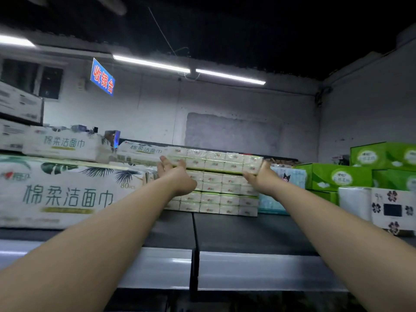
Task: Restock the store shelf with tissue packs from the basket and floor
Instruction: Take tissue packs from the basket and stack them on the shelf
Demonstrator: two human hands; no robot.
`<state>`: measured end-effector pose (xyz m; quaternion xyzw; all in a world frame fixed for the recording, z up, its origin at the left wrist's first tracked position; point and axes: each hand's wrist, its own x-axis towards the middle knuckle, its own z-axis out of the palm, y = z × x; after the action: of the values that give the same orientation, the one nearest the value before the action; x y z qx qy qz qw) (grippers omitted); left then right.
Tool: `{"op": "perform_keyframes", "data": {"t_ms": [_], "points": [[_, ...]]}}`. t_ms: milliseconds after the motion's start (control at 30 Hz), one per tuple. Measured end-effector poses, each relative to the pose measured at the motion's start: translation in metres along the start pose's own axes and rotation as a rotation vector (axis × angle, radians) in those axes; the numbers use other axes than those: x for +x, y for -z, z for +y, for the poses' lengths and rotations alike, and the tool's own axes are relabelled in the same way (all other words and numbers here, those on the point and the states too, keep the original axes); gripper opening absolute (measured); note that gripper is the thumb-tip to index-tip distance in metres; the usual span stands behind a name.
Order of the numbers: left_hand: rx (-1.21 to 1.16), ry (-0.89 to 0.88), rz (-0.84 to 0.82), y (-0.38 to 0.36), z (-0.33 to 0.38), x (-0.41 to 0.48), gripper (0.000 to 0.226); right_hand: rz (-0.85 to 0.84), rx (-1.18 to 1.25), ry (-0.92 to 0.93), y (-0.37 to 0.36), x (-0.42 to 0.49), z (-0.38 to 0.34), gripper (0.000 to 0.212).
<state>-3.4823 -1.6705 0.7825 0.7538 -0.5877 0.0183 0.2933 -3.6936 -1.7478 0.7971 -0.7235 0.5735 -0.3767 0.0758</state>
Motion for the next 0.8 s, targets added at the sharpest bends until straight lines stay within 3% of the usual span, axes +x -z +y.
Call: {"op": "perform_keyframes", "data": {"t_ms": [233, 333, 500, 800], "points": [[0.024, -0.346, 0.014, -0.004, 0.052, -0.055, 0.077, 0.126, -0.351, 0.338, 0.045, -0.066, 0.034, 0.074], [0.058, -0.506, 0.006, -0.016, 0.092, -0.095, 0.079, 0.143, -0.478, 0.384, 0.071, -0.109, 0.063, 0.073], [0.127, -0.727, -0.048, -0.054, 0.15, -0.17, 0.085, 0.113, -0.563, 0.262, 0.126, -0.196, 0.12, 0.08], [0.199, -0.931, -0.368, -0.159, 0.224, -0.302, 0.086, -0.102, -0.683, -0.12, 0.18, -0.364, 0.245, 0.08]]}}
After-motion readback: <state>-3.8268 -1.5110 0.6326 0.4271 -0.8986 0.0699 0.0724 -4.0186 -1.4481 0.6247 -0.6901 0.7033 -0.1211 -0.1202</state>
